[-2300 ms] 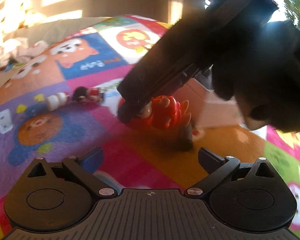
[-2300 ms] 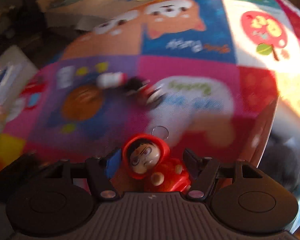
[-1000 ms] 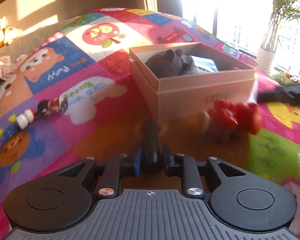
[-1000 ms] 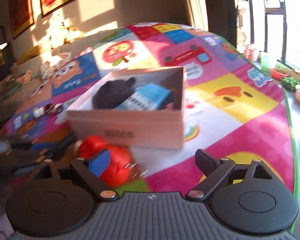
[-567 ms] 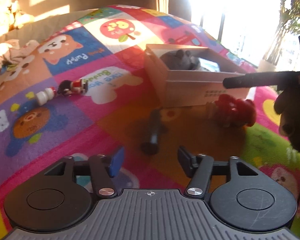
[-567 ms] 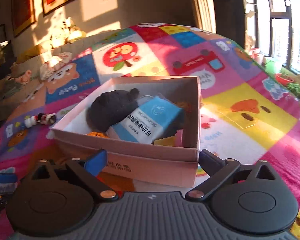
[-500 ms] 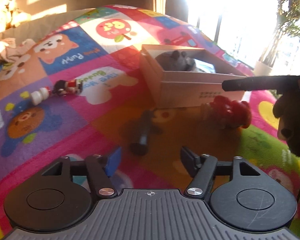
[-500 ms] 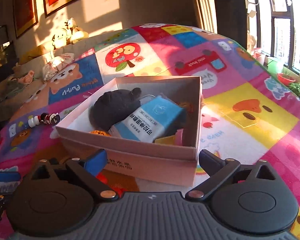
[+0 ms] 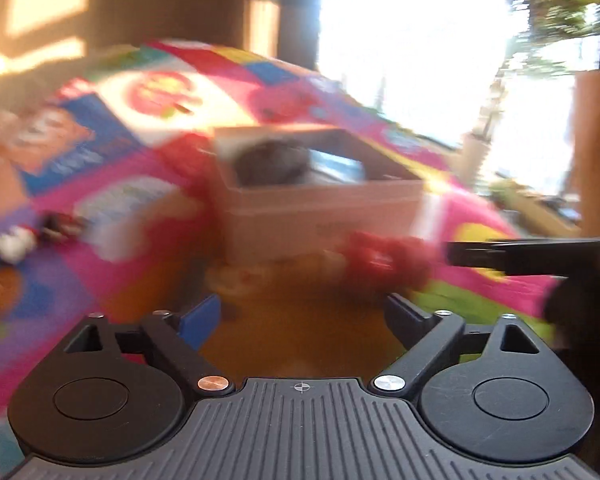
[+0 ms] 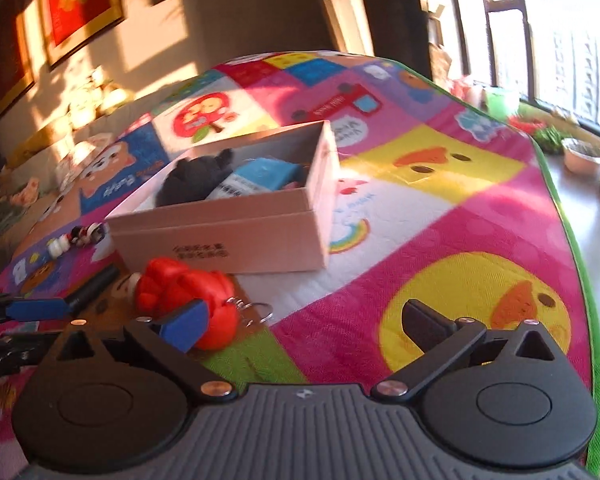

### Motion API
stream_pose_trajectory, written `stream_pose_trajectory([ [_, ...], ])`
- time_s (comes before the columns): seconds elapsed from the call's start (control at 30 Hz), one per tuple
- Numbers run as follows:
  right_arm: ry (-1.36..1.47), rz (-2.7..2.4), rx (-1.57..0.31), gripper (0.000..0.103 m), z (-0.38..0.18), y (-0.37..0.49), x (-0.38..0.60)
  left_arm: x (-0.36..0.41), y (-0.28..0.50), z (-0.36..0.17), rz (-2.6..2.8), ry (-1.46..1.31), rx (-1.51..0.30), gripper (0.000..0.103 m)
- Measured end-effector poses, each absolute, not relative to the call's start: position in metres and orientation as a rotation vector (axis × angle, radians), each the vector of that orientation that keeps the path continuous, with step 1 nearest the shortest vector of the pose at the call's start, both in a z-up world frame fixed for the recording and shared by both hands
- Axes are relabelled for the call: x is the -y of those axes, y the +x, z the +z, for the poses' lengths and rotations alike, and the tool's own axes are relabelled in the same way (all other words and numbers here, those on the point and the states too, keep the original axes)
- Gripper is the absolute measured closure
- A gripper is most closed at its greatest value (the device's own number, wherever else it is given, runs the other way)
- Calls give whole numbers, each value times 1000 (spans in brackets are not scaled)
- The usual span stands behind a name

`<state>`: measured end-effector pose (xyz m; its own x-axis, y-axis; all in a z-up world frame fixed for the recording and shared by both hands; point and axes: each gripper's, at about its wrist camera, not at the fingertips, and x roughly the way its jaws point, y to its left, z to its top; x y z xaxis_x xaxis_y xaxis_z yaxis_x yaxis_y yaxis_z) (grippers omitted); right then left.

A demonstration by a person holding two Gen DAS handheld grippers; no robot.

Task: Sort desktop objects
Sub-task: 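Close the left gripper on the black foam stick while the right holds the red toy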

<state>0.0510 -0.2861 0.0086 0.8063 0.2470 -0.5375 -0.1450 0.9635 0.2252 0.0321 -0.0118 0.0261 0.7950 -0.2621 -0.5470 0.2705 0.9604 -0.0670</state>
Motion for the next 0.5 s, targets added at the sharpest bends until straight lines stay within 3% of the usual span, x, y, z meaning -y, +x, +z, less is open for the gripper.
stream_pose_trajectory([
  [0.13, 205, 205, -599, 0, 6, 52, 289, -8, 54, 17, -93, -32, -649, 8],
  [0.27, 206, 198, -577, 0, 7, 48, 289, -8, 63, 11, -280, -136, -730, 7],
  [0.5, 221, 190, -566, 0, 7, 47, 290, 18, 49, 20, -431, -21, -659, 6],
])
